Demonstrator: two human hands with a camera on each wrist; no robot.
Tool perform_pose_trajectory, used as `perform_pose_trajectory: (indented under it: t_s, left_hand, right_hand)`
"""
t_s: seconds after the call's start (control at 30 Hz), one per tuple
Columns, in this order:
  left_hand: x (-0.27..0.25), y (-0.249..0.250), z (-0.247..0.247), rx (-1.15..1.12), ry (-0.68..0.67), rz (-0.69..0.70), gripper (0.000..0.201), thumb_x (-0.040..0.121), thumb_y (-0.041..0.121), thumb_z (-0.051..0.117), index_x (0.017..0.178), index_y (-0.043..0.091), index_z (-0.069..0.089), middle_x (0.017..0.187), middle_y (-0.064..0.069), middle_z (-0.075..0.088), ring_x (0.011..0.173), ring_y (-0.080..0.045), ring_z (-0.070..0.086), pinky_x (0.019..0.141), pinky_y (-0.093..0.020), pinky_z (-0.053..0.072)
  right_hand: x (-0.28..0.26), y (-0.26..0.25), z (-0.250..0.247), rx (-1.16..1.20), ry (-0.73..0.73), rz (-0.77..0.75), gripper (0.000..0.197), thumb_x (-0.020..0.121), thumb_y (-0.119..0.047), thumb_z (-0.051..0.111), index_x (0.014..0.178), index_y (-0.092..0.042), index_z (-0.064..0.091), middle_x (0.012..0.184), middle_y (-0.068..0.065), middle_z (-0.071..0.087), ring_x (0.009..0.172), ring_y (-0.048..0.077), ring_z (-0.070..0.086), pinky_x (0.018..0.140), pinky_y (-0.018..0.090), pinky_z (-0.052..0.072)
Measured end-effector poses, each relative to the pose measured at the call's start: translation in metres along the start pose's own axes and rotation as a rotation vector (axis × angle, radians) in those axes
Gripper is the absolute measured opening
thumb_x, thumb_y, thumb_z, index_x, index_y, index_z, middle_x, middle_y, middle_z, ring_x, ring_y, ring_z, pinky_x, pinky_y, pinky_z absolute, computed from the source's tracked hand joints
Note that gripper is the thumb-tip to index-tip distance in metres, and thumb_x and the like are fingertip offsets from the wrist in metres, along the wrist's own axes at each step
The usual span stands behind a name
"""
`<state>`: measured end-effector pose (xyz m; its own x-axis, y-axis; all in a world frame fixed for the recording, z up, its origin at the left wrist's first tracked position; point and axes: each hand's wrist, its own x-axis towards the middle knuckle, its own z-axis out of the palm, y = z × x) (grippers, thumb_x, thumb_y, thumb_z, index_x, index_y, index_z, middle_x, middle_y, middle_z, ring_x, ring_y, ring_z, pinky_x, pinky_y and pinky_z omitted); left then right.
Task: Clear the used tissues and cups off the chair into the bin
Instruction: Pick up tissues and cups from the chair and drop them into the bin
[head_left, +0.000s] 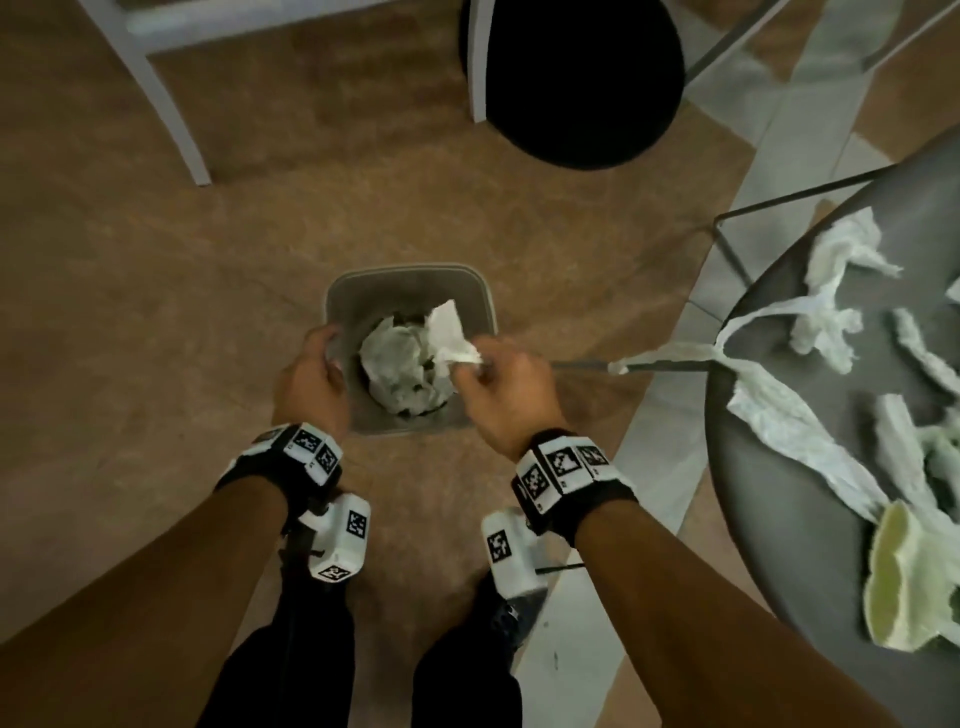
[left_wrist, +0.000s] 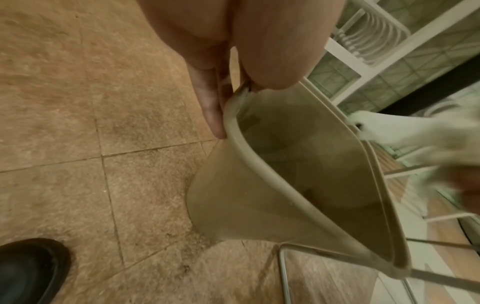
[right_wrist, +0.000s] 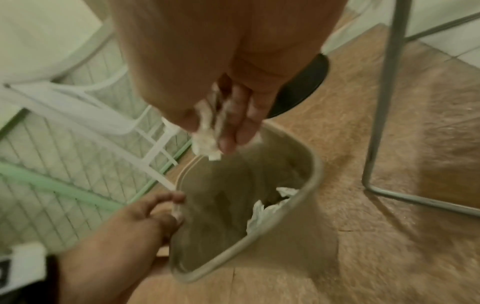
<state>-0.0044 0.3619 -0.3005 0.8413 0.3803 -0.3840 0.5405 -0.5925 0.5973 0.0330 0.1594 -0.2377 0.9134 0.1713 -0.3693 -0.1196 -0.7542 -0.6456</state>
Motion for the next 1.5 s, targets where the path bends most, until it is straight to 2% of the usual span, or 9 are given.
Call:
perform_pose_trajectory:
  t_s: [0.13, 0.33, 0.6, 0.77, 0.9, 0.97, 1.17, 1.37, 1.5]
  left_hand:
    - [-0.007, 0.006, 0.009, 0.063, -0.109, 0.052, 0.046, 0.094, 0.002, 0.042, 0.135, 0.023, 0.049, 0.075, -0.010, 0.061, 0.063, -0.024, 0.052, 0.060, -0.029, 0.036]
    - [-0.031, 0.017, 0.015, 0.175, -0.339, 0.066, 0.046, 0.093, 0.001, 0.047, 0.134, 0.021, 0.048, 0.089, -0.016, 0.063, 0.078, -0.035, 0.059, 0.067, -0.037, 0.045]
    - [-0.084, 0.170, -0.017, 0.104, -0.253, 0.333, 0.045, 0.087, 0.013, 0.063, 0.130, 0.018, 0.051, 0.129, -0.009, 0.054, 0.107, -0.031, 0.059, 0.090, -0.037, 0.048]
    - [-0.123, 0.302, 0.002, -0.076, -0.548, 0.442, 0.090, 0.082, 0.026, 0.073, 0.148, 0.049, 0.018, 0.158, 0.005, 0.022, 0.136, -0.019, 0.042, 0.108, -0.041, 0.043]
    - [-0.120, 0.344, 0.042, 0.287, -0.714, 0.550, 0.107, 0.075, 0.033, 0.076, 0.151, 0.054, 0.004, 0.164, 0.014, -0.008, 0.151, -0.024, 0.012, 0.122, -0.040, 0.016]
    - [-0.117, 0.338, 0.052, 0.482, -0.697, 0.625, 0.088, 0.081, 0.037, 0.071, 0.152, 0.047, 0.021, 0.164, 0.011, 0.003, 0.148, -0.027, 0.017, 0.119, -0.034, 0.007]
    - [-0.127, 0.328, 0.055, 0.379, -0.468, 0.871, 0.018, 0.093, 0.015, 0.059, 0.109, 0.014, 0.065, 0.116, 0.001, 0.055, 0.105, -0.026, 0.054, 0.089, -0.031, 0.042]
    - [-0.156, 0.356, 0.061, 0.218, -0.427, 0.640, 0.014, 0.083, 0.021, 0.048, 0.097, 0.024, 0.047, 0.081, -0.003, 0.061, 0.075, -0.030, 0.058, 0.069, -0.038, 0.048]
    - [-0.160, 0.366, 0.065, 0.252, -0.447, 0.586, 0.023, 0.088, 0.014, 0.047, 0.107, 0.021, 0.059, 0.089, -0.004, 0.065, 0.084, -0.028, 0.057, 0.075, -0.034, 0.046]
  right_hand:
    - [0.014, 0.004, 0.030, -0.319, -0.439, 0.191, 0.060, 0.091, -0.035, 0.063, 0.144, -0.016, 0.043, 0.138, 0.015, 0.053, 0.123, 0.034, 0.054, 0.097, 0.037, 0.047]
    - [-0.034, 0.009, 0.005, -0.204, -0.400, 0.312, 0.068, 0.093, -0.032, 0.059, 0.154, -0.028, 0.028, 0.166, 0.006, 0.000, 0.142, 0.034, 0.037, 0.112, 0.042, 0.039]
    - [-0.113, -0.021, -0.130, 0.110, -0.081, 0.199, 0.033, 0.094, -0.026, 0.053, 0.125, -0.020, 0.061, 0.125, 0.009, 0.061, 0.108, 0.028, 0.062, 0.093, 0.041, 0.053]
    - [-0.174, -0.001, -0.235, 0.218, 0.241, 0.267, 0.021, 0.091, -0.022, 0.054, 0.109, -0.025, 0.065, 0.104, -0.004, 0.068, 0.083, 0.012, 0.064, 0.082, 0.028, 0.052]
    - [-0.206, 0.039, -0.287, 0.199, 0.342, 0.330, 0.019, 0.094, -0.025, 0.058, 0.111, -0.025, 0.066, 0.105, -0.009, 0.068, 0.078, 0.010, 0.063, 0.083, 0.026, 0.051]
    - [-0.211, 0.056, -0.294, 0.148, 0.342, 0.321, 0.019, 0.094, -0.026, 0.057, 0.111, -0.025, 0.066, 0.105, -0.009, 0.067, 0.075, 0.011, 0.063, 0.083, 0.030, 0.052]
    - [-0.196, 0.083, -0.290, 0.025, 0.172, 0.347, 0.030, 0.094, -0.030, 0.057, 0.123, -0.025, 0.058, 0.120, -0.006, 0.053, 0.088, 0.014, 0.062, 0.087, 0.033, 0.052]
    - [-0.197, 0.090, -0.293, -0.156, -0.011, 0.388, 0.063, 0.081, -0.050, 0.067, 0.135, -0.025, 0.046, 0.128, -0.003, 0.045, 0.106, 0.026, 0.060, 0.085, 0.040, 0.053]
    - [-0.206, 0.093, -0.289, -0.284, -0.059, 0.480, 0.095, 0.061, -0.069, 0.075, 0.134, -0.024, 0.034, 0.124, -0.003, 0.039, 0.097, 0.028, 0.062, 0.077, 0.043, 0.056]
